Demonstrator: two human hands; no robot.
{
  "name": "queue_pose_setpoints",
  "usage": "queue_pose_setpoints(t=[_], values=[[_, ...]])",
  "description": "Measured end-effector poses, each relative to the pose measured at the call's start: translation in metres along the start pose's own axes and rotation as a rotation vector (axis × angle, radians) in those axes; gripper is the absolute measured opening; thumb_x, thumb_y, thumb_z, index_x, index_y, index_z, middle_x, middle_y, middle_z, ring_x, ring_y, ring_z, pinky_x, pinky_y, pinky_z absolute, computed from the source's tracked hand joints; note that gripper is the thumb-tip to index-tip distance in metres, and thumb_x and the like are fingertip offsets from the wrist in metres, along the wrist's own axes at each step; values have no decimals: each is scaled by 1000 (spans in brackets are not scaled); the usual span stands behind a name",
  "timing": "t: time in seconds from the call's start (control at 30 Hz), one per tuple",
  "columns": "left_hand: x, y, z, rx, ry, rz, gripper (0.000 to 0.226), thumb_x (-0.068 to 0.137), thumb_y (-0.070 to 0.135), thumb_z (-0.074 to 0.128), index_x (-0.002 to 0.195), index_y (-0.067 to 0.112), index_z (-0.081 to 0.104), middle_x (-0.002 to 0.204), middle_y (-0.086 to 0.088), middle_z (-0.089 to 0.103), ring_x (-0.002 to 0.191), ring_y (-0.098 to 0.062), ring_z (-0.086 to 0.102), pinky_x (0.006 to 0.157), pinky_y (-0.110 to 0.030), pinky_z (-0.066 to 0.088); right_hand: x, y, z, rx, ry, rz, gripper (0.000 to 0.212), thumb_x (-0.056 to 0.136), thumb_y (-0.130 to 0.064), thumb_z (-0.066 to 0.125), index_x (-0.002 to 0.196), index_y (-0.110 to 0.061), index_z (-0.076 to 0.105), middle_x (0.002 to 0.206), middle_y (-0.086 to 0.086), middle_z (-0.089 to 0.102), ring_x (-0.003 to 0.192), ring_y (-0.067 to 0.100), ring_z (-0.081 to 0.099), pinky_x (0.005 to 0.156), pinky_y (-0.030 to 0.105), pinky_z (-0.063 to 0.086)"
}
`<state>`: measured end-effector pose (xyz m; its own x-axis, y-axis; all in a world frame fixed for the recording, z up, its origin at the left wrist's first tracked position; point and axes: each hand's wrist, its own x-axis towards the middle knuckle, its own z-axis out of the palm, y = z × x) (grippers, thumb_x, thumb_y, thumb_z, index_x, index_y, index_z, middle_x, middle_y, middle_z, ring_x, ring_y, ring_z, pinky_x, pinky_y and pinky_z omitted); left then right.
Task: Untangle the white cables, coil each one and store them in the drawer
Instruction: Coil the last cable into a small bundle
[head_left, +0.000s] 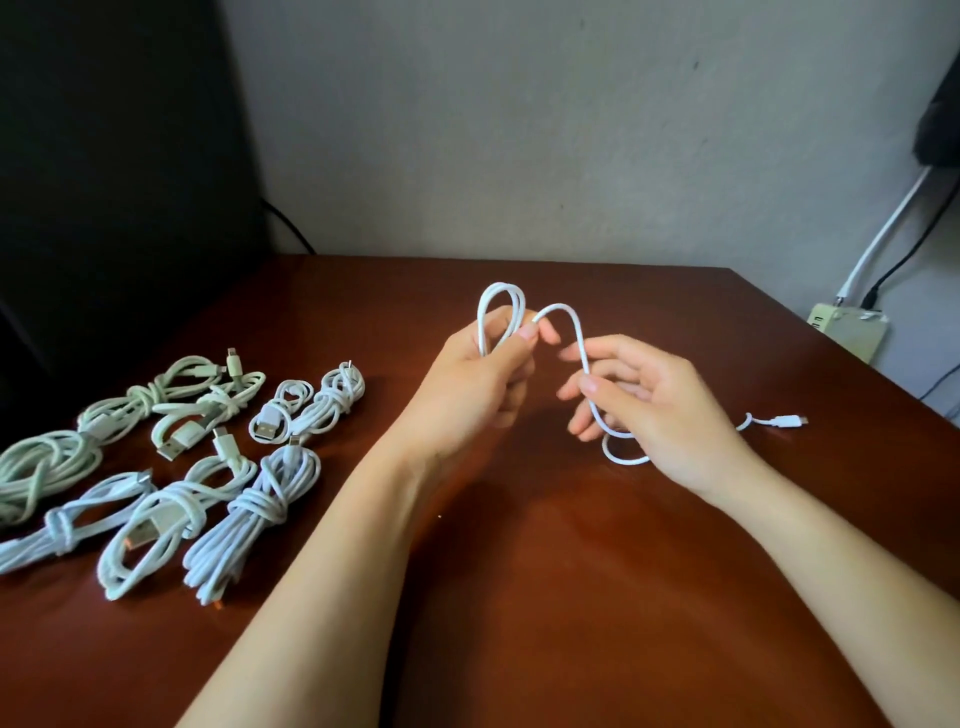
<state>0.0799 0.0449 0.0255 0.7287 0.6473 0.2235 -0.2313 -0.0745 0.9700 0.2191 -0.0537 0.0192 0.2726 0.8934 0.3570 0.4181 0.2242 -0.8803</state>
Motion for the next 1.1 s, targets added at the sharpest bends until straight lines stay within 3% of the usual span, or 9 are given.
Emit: queue_pose_setpoints(t=[0.23,0.4,0.5,0.6,0.73,0.83,0.93,1.0,1.1], values=[[5,-5,3,85,104,-59,23,103,29,37,93,12,51,57,9,34,41,-3,27,39,-16,23,-5,0,16,35,175,-91,19,88,6,59,92,-11,66,71,6,68,58,14,67,57,21,53],[5,-7,12,176,-33,-82,31,100,44,39,85,18,46,52,15,43,41,-2,38,47,-23,28,-8,0,19,-7,195,-162,19,87,1,63,88,-18,65,71,5,68,61,17,69,58,25,55],[4,-8,17,170,-158,-15,40,98,41,46,81,5,47,55,0,45,44,-7,38,47,-24,24,-9,0,20,-94,197,-219,13,88,-5,62,88,-18,65,70,-1,70,63,13,70,60,29,58],[3,-8,20,96,-157,-39,34,89,45,51,79,13,44,55,2,42,47,-8,37,47,-24,23,-11,1,21,-161,221,-273,6,86,-7,62,88,-11,66,72,-5,70,66,8,70,63,23,57],[3,-14,25,74,-102,-126,28,83,56,53,76,29,46,65,8,47,62,-13,42,62,-33,34,-14,0,24,-330,262,-354,3,82,-10,67,82,-11,70,70,-7,70,66,4,68,61,14,50],[3,-16,29,45,-79,-157,35,82,56,55,82,21,55,68,-3,57,67,-26,51,74,-42,40,-14,1,23,-465,301,-426,3,78,-10,68,78,-8,70,69,-7,66,67,6,65,64,8,45],[4,-17,30,33,-93,-201,64,73,69,54,104,14,59,108,-25,63,104,-44,59,100,-56,43,-13,3,23,-575,338,-491,2,75,-6,69,75,-5,68,69,-4,64,67,6,58,65,3,39],[4,-18,29,20,-98,-180,61,71,72,52,101,19,58,109,-20,62,107,-37,60,104,-60,38,-13,5,22,-631,346,-537,6,77,-9,69,78,-4,68,73,-7,62,71,1,54,69,0,37],[7,-23,26,-18,-20,-151,53,65,73,51,95,29,59,88,1,62,93,-21,58,101,-49,41,-12,6,20,-701,281,-551,15,80,-16,67,91,-6,68,81,-3,63,68,0,49,68,-1,35]])
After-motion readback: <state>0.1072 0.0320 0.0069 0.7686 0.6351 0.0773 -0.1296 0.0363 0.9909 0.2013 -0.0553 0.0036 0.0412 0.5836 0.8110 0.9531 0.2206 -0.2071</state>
